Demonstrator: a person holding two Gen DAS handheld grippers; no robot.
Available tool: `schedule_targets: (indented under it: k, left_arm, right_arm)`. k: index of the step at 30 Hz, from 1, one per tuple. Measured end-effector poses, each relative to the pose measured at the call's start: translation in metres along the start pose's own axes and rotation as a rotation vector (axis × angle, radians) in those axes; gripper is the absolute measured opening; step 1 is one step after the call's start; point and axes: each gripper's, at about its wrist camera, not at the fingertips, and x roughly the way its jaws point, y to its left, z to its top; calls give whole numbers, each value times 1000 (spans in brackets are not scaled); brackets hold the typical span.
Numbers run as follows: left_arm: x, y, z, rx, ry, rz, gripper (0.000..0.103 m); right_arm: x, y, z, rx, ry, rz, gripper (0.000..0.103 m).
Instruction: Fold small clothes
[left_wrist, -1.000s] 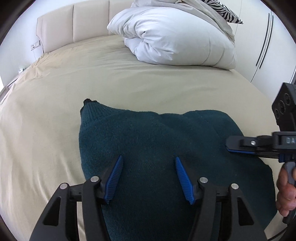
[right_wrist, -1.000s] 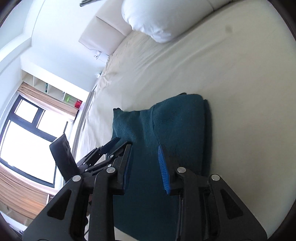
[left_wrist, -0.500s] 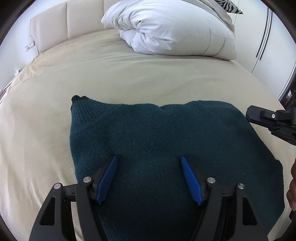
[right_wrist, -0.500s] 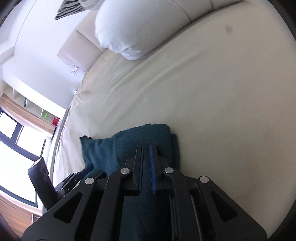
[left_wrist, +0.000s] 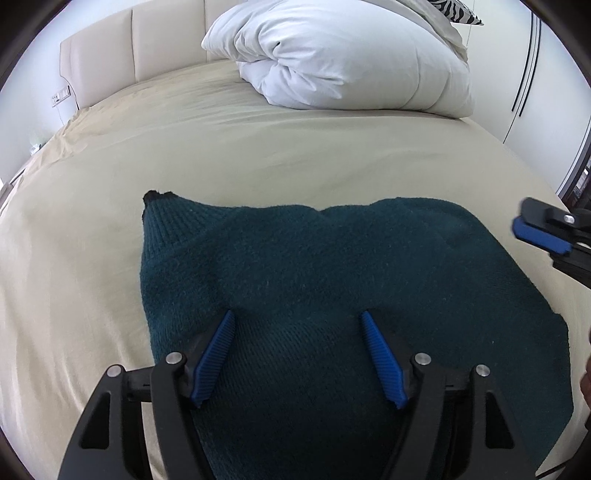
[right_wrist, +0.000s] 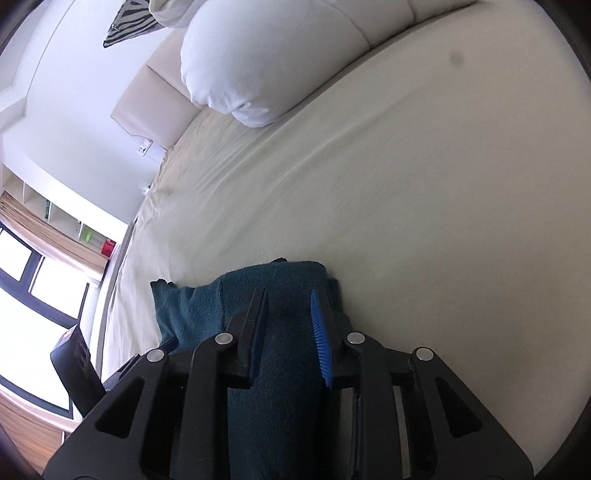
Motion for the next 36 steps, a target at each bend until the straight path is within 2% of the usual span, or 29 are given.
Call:
schedule_targets:
  k: [2, 3, 4, 5, 6, 7, 8, 10, 12, 14, 16, 17, 19, 21, 22, 23, 24, 28, 29, 31, 33, 36]
  left_arm:
    - [1, -1, 1, 1, 0, 3, 75]
    - [0, -1, 1, 3, -2, 8, 75]
    - [1, -2, 1, 5, -3, 12, 75]
    - [1, -2, 2, 7, -3, 14, 75]
    - [1, -2, 2, 8, -2, 16, 75]
    - [0, -2, 2, 8, -2, 17, 75]
    - [-2, -3, 2, 7, -2, 17, 74]
    - [-9, -1, 2, -6, -5, 3, 74]
    - [-24, 4, -1, -49, -14, -16, 74]
    - [-47, 3, -8, -80, -44, -10, 72]
    - [-72, -2, -21, -96, -68, -18, 72]
    - [-78, -4, -28, -110, -72, -37, 72]
    - [-82, -9, -48, -102, -66, -20, 73]
    - [-78, -13, -63, -69, -62, 10, 76]
    - [-80, -10, -67, -82, -58, 2, 77]
    - [-84, -5, -69, -114, -49, -22, 76]
    - [-89, 0, -70, -149, -48, -41, 75]
    - [-117, 20, -76, -249, -117, -15, 78]
    - [-116, 27, -79, -286, -109, -23, 82]
    - [-105, 39, -82, -358, -57, -57, 83]
    - [-95, 50, -89, -422, -9, -96, 83]
    - [-86, 59, -93, -501, 15, -173, 87]
  right_arm:
    - [-22, 11, -9, -26, -17, 89, 26]
    - [-31, 19, -17, -43, -3, 145, 26]
    - [-37, 30, -29, -78, 22, 178, 30]
    - [-39, 36, -37, -110, 43, 189, 35]
    - [-38, 42, -48, -148, 74, 183, 48]
    - [-31, 43, -60, -180, 110, 144, 53]
    - [-24, 39, -69, -195, 133, 107, 53]
    - [-23, 26, -77, -191, 97, 147, 47]
    - [-35, 21, -79, -136, 85, 162, 47]
    - [-54, 30, -81, -145, 73, 130, 50]
    - [-77, 44, -87, -181, 44, 176, 51]
    - [-86, 50, -92, -193, 36, 227, 53]
    - [-91, 51, -104, -192, 56, 275, 68]
    - [-77, 40, -118, -172, 104, 206, 68]
    - [-67, 29, -125, -144, 137, 157, 63]
    - [-61, 20, -130, -122, 151, 168, 62]
    - [-65, 14, -134, -112, 124, 202, 61]
    - [-98, 13, -130, -77, 85, 182, 63]
    - [-109, 14, -128, -89, 57, 181, 64]
    - [-128, 11, -120, -100, 5, 169, 80]
    - [-135, 2, -112, -68, -8, 148, 80]
    - [-120, -13, -90, -20, 41, 123, 80]
